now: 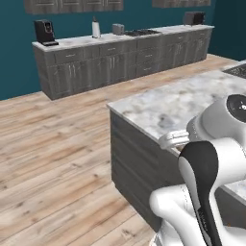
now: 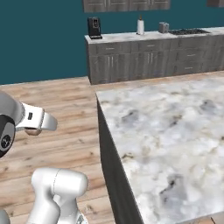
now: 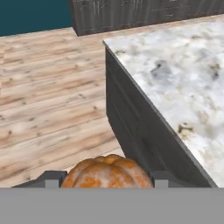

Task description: Pick the kiwi and tangerine from the fridge and place them on the plate next to the blender to make a fruit smoothie.

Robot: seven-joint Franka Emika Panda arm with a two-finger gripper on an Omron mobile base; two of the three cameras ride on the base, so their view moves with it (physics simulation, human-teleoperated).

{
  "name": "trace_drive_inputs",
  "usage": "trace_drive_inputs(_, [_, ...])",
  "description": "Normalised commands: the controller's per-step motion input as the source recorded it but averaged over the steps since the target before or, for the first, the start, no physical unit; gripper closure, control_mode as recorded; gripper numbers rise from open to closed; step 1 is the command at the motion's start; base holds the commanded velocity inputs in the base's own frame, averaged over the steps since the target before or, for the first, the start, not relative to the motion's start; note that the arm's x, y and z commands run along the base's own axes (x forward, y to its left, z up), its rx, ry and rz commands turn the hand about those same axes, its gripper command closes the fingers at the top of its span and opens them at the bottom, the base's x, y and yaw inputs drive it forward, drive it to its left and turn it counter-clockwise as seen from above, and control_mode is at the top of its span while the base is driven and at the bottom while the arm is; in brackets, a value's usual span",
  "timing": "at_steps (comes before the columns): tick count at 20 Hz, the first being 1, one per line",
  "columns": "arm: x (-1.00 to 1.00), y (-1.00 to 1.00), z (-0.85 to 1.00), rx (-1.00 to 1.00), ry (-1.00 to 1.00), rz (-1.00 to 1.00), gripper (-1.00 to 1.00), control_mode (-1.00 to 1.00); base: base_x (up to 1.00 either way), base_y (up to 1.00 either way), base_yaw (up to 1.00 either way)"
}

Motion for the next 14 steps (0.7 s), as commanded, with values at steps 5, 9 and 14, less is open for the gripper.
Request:
trace_drive_inputs(5, [0.0, 0.0, 0.0, 0.0, 0.0, 0.0, 1.0, 1.0, 1.0, 0.2, 0.09])
trace_drive_inputs(9, [0.0, 0.0, 0.0, 0.0, 0.0, 0.0, 1.0, 1.0, 1.0, 0.43, 0.07])
trace_drive_inputs(14, [0.0, 0.0, 0.0, 0.0, 0.0, 0.0, 1.0, 1.0, 1.0, 0.6, 0.01])
